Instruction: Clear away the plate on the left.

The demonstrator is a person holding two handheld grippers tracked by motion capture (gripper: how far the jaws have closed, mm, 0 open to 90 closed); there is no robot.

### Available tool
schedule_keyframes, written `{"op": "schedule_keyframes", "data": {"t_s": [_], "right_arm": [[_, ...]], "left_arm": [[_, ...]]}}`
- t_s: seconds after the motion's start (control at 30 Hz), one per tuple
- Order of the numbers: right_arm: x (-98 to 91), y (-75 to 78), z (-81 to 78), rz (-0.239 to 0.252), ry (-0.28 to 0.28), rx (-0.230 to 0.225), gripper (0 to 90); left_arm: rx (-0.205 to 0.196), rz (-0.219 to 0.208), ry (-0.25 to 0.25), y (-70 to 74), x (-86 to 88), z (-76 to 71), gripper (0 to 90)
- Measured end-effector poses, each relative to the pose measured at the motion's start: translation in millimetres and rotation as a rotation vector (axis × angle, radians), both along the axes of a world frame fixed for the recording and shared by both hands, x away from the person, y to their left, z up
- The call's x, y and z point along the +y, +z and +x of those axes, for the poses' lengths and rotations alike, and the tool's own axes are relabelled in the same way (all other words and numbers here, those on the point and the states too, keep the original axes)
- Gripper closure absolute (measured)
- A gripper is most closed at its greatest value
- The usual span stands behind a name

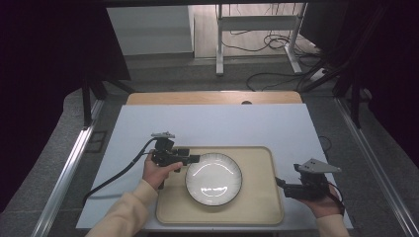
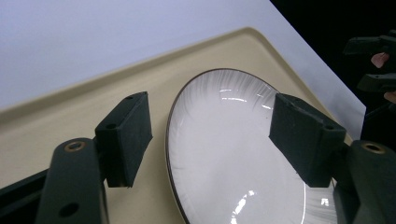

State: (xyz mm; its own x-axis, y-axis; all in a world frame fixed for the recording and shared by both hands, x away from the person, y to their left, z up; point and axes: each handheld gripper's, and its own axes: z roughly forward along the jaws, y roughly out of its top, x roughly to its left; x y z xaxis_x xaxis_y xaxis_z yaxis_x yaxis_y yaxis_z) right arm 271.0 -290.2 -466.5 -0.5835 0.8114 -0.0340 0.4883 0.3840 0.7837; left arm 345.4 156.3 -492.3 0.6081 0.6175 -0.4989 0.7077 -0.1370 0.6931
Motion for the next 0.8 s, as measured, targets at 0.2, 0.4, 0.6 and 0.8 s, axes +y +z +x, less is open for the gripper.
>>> {"op": "schedule_keyframes", "data": {"t_s": [0.2, 0.4, 0.6, 0.8], "right_arm": [[2.5, -1.1, 1.7, -0.006, 0.011, 0.005, 17.6], [2.7, -1.1, 1.2, -0.007, 0.012, 0.002, 17.5], [0.8, 0.0, 1.0, 0.002, -0.001, -0.002, 17.5], [1.7, -1.0, 0.4, 0.001, 0.005, 0.000, 17.6]], "left_arm": [[-0.055, 0.020, 0.011, 14.6, 10.9, -7.2, 25.6], [-0.083, 0.023, 0.008, 21.7, 15.6, -12.9, 21.9], [-0.118, 0.055, 0.035, 31.5, 23.6, -25.0, 19.0], [-0.169, 0.107, 0.069, 44.0, 40.1, -53.1, 17.1]]}}
